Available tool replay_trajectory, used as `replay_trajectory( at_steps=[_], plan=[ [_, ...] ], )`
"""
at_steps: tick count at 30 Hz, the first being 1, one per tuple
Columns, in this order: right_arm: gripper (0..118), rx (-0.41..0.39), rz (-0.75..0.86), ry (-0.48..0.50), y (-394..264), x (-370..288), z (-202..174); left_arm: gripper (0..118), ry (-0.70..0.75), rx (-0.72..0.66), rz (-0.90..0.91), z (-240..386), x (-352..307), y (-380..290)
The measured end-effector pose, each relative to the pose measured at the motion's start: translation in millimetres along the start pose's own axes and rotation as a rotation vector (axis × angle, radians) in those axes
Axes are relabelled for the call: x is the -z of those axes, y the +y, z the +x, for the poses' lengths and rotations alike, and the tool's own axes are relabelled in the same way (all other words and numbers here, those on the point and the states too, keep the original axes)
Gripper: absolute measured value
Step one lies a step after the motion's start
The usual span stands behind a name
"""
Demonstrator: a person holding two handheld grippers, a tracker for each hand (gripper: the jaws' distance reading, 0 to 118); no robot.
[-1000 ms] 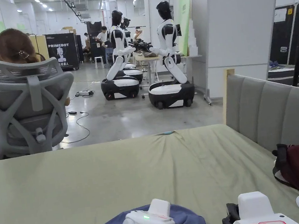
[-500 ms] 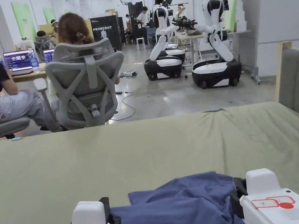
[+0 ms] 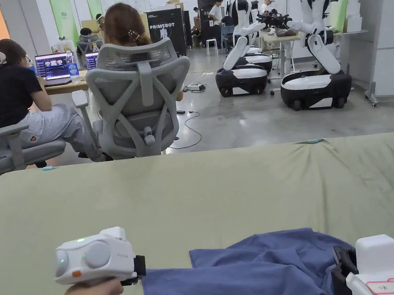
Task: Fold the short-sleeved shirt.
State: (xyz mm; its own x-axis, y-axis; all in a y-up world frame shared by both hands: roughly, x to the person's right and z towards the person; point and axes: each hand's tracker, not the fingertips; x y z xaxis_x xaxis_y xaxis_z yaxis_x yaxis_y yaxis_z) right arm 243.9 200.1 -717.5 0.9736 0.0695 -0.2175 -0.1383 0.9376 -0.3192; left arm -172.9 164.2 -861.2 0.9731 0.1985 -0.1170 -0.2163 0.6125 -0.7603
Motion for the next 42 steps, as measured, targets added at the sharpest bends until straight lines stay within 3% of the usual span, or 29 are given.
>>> replay_trajectory(
  at_steps=[3, 4, 6, 7, 9, 12, 13, 15, 16, 17, 22, 26, 27, 28, 29, 30, 35, 37, 39, 41, 42],
  plan=[
    [0, 0.005, -0.015, -0.006, -4.1, 8.8, 9.1, 4, 0.031, -0.022, -0.052, 1.9, 40.2, 22.7],
    [0, 0.005, -0.020, -0.011, -5.1, 11.9, 11.9, 27, 0.043, -0.026, -0.078, 3.0, 52.2, 26.6],
    [0, 0.006, -0.032, -0.025, -8.8, 16.7, 21.0, 111, 0.078, -0.022, -0.128, 3.6, 80.6, 29.3],
    [0, 0.007, -0.038, -0.030, -9.7, 19.4, 24.9, 118, 0.090, -0.010, -0.099, 5.0, 84.2, 27.6],
    [0, 0.012, -0.046, -0.044, -13.0, 21.2, 35.6, 92, 0.174, 0.029, -0.119, 6.4, 109.4, 27.2],
    [0, 0.013, -0.061, -0.069, -18.2, 25.0, 52.3, 78, 0.198, 0.126, -0.173, 9.1, 134.1, 18.3],
    [0, 0.014, -0.065, -0.078, -20.9, 24.2, 57.8, 60, 0.183, 0.164, -0.179, 10.5, 138.1, 14.4],
    [0, 0.023, -0.083, -0.099, -24.7, 29.0, 73.1, 37, 0.176, 0.197, -0.167, 15.5, 135.4, 11.0],
    [0, 0.025, -0.094, -0.113, -25.5, 33.4, 81.0, 6, 0.173, 0.193, -0.157, 17.0, 130.8, 11.7],
    [0, 0.025, -0.104, -0.125, -27.5, 37.8, 90.4, 1, 0.148, 0.185, -0.137, 16.8, 126.8, 11.8],
    [0, 0.030, -0.238, -0.150, -31.6, 93.3, 142.9, 1, 0.126, 0.195, 0.045, 27.8, 74.4, 11.7],
    [4, 0.108, -0.350, -0.063, -42.3, 149.6, 173.8, 1, 0.101, 0.185, 0.118, 38.0, 24.4, -2.0],
    [33, 0.117, -0.368, -0.056, -46.5, 163.7, 177.8, 1, 0.100, 0.184, 0.124, 36.3, 17.0, -2.6],
    [71, 0.134, -0.390, -0.060, -50.3, 175.3, 181.6, 1, 0.096, 0.176, 0.129, 35.4, 12.0, -4.5],
    [95, 0.148, -0.418, -0.065, -54.8, 188.0, 184.5, 1, 0.092, 0.170, 0.133, 34.9, 7.3, -6.6],
    [99, 0.144, -0.457, -0.053, -60.1, 200.2, 185.5, 1, 0.088, 0.170, 0.133, 35.0, 3.8, -8.8],
    [91, 0.103, -0.481, -0.020, -74.6, 239.3, 171.5, 1, 0.084, 0.157, 0.117, 29.7, 9.3, -10.5],
    [89, 0.104, -0.567, 0.033, -83.9, 255.7, 162.5, 1, 0.091, 0.163, 0.101, 29.9, 12.1, -13.0],
    [83, 0.029, -0.536, -0.011, -86.1, 249.6, 155.2, 1, 0.097, 0.165, 0.087, 26.5, 15.0, -12.3],
    [54, 0.068, -0.578, 0.033, -71.9, 246.7, 159.4, 1, 0.110, 0.195, 0.082, 27.3, 13.0, -13.9],
    [0, 0.026, -0.567, 0.050, -64.5, 239.4, 158.5, 1, 0.129, 0.225, 0.079, 25.4, 13.4, -13.0]
  ],
)
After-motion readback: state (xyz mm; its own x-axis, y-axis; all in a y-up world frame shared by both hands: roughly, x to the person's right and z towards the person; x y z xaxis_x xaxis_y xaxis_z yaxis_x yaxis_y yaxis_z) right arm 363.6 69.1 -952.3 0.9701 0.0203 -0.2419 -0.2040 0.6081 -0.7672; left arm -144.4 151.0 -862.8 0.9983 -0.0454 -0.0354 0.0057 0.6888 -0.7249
